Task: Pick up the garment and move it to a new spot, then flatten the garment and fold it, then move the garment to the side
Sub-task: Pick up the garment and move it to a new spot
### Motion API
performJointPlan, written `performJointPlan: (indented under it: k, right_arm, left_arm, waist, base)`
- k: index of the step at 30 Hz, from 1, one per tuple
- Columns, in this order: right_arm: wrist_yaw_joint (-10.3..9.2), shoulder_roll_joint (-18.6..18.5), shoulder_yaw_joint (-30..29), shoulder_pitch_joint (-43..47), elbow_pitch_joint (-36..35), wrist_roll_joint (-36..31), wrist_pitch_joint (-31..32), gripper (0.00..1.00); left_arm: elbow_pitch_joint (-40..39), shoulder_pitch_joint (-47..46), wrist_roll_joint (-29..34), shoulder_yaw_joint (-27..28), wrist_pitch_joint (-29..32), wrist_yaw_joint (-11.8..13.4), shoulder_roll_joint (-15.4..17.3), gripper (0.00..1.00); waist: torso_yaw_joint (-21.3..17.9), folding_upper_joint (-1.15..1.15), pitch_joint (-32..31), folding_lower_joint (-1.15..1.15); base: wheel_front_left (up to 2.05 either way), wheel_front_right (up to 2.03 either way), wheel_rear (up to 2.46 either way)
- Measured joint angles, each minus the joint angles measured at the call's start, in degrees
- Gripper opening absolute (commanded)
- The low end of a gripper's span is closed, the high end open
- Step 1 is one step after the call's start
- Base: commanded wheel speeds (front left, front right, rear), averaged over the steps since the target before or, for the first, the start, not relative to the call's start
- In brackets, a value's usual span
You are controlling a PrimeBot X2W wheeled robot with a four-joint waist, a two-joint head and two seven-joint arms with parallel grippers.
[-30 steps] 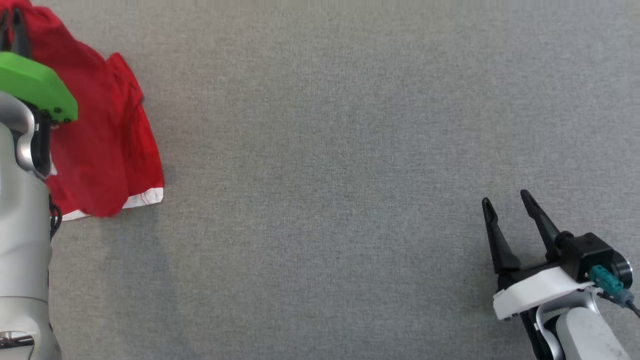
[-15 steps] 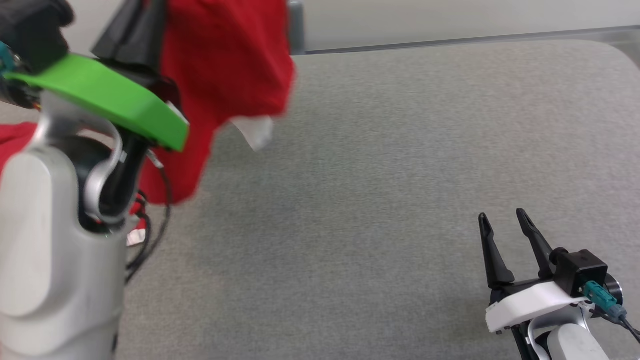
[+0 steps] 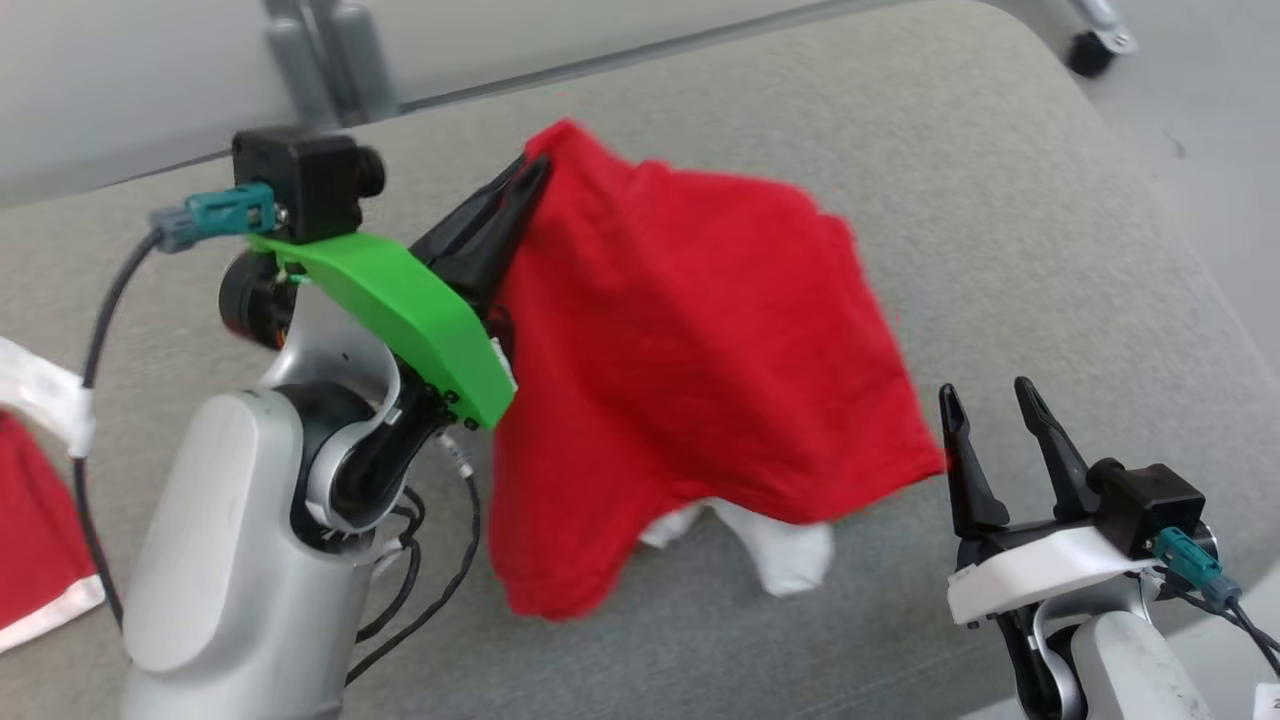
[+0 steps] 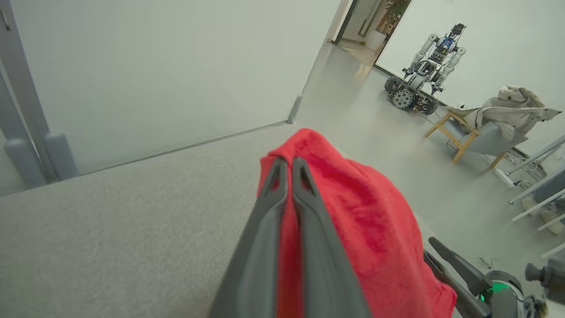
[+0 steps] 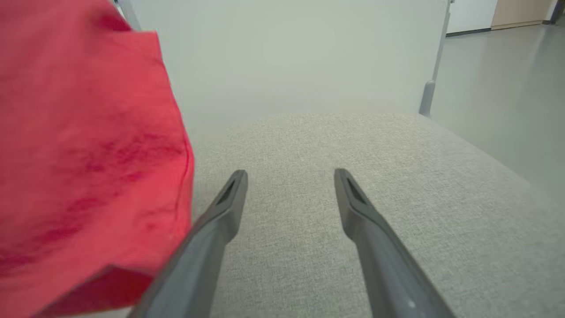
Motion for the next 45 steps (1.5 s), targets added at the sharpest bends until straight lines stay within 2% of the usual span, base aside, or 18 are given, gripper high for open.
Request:
performJointPlan:
  k: [3, 7, 9, 10, 14, 17, 20, 22, 24, 34, 40, 45]
  right_arm:
    - [0.0, 0.34, 0.05, -0.09, 0.24, 0.19, 0.0, 1.0]
    - [0.0, 0.7, 0.45, -0.7, 0.37, 0.43, 0.0, 1.0]
    - [0.0, 0.78, 0.35, -1.01, 0.26, 0.51, 0.0, 1.0]
    - [0.0, 0.83, 0.13, -0.99, 0.22, 0.51, 0.0, 1.0]
    - [0.0, 0.9, -0.96, -0.86, 0.02, -0.04, 0.0, 1.0]
    - [0.0, 0.63, -1.85, -0.45, -0.67, -0.94, 0.0, 1.0]
    - [0.0, -0.51, -2.92, 0.69, -1.57, -2.04, 0.0, 1.0]
    - [0.0, -1.13, -3.31, 1.8, -2.32, -2.74, 0.0, 1.0]
    - [0.0, -1.71, -4.14, 2.89, -3.46, -3.45, 0.0, 1.0]
    - [0.0, -4.09, -6.89, 8.82, -8.6, -6.71, 0.0, 1.0]
    - [0.0, -4.15, -9.05, 11.96, -9.49, -7.72, 0.0, 1.0]
    - [0.0, -4.0, -9.38, 13.13, -8.98, -8.99, 0.0, 1.0]
  left_arm:
    - [10.31, 0.21, 1.03, 1.27, -3.04, 0.74, 0.22, 0.0]
    - [24.27, -1.41, 4.49, 2.72, -11.89, 0.13, 2.02, 0.01]
    - [29.26, -2.72, 7.5, 2.45, -18.46, -0.29, 2.66, 0.71]
    - [31.82, -3.22, 8.7, 1.99, -21.51, -0.41, 2.74, 1.0]
    - [39.5, -3.37, 13.1, -0.1, -32.75, -0.6, 1.98, 1.0]
    - [42.56, -3.1, 15.1, -0.57, -40.32, 0.58, 1.14, 1.0]
    - [42.45, -0.99, 15.89, -0.11, -43.45, 1.37, -0.43, 1.0]
    - [39.9, 1.49, 16.61, 0.67, -43.75, 1.9, -1.25, 1.0]
    - [33.68, 4.69, 18.14, 3.07, -44.0, 3.1, -1.74, 1.0]
    - [13.24, 29.38, 26.1, 7.27, -44.1, 4.08, -4.42, 1.0]
    - [9.47, 37.86, 29.43, 7.77, -44.09, 4.21, -4.76, 1.0]
    - [9.12, 40.69, 30.51, 9.22, -44.09, 3.81, -4.86, 1.0]
  waist:
    - [-2.92, 0.0, 1.06, 0.0]
    - [-6.19, 0.0, 2.83, 0.0]
    - [-7.31, 0.0, 3.78, 0.0]
    - [-7.78, 0.0, 4.31, 0.0]
    - [-8.33, 0.0, 5.72, 0.0]
    - [-7.68, 0.0, 5.71, 0.0]
    - [-6.75, 0.0, 5.12, 0.0]
    - [-6.04, 0.0, 4.37, 0.0]
    - [-4.88, 0.0, 3.51, 0.0]
    - [1.22, 0.0, -4.6, 0.0]
    - [6.12, 0.0, -8.03, 0.0]
    - [9.36, 0.0, -10.24, 0.0]
  base:
    - [0.0, 0.0, 0.0]
    - [0.0, 0.0, 0.0]
    - [0.0, 0.0, 0.0]
    - [0.0, 0.0, 0.0]
    - [0.0, 0.0, 0.0]
    - [0.0, 0.0, 0.0]
    - [0.0, 0.0, 0.0]
    - [0.0, 0.0, 0.0]
    - [0.0, 0.0, 0.0]
    - [0.0, 0.0, 0.0]
    - [0.0, 0.0, 0.0]
    - [0.0, 0.0, 0.0]
